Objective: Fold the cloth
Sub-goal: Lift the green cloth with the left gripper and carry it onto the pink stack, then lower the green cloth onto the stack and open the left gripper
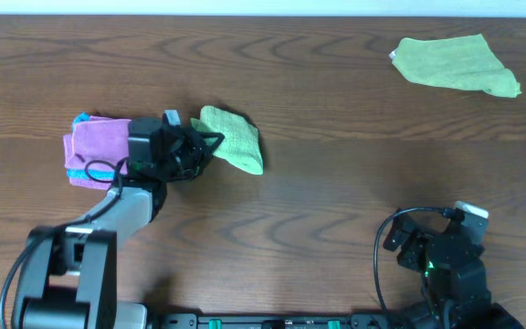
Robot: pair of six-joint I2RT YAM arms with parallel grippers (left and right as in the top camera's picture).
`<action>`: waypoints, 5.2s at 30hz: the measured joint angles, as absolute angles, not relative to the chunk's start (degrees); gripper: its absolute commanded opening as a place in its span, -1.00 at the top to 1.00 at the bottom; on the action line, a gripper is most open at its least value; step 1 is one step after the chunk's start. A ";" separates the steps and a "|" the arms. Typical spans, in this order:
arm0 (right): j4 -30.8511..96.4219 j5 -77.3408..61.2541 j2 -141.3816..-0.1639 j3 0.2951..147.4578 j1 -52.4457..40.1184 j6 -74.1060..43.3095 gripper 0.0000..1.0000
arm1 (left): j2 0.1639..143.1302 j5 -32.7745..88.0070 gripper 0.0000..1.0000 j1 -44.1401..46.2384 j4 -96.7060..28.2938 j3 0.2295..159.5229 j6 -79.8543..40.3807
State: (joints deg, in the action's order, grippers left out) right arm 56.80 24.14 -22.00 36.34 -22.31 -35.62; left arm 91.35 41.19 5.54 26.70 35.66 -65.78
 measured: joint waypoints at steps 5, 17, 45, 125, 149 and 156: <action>56.77 24.14 -22.00 36.34 -22.31 -35.62 -0.98 | 86.98 42.26 0.88 4.01 23.14 36.21 -64.53; 56.77 24.14 -22.00 36.34 -22.31 -35.62 -0.99 | 78.22 44.73 0.89 -0.32 15.51 36.40 -63.48; 56.77 24.14 -22.00 36.34 -22.31 -35.64 -0.98 | 76.18 61.43 0.88 -27.03 13.32 43.77 -58.11; 56.77 24.14 -22.00 36.34 -22.31 -35.62 -0.98 | 84.84 50.98 -0.91 -45.60 -3.42 43.88 -37.39; 56.80 24.14 -22.00 36.34 -22.31 -35.62 -0.98 | 78.85 50.74 -0.91 -47.16 -10.79 43.90 -32.12; 56.77 24.14 -22.00 36.34 -22.31 -35.62 -0.98 | 77.43 49.19 -0.91 -47.64 -14.39 43.90 -29.23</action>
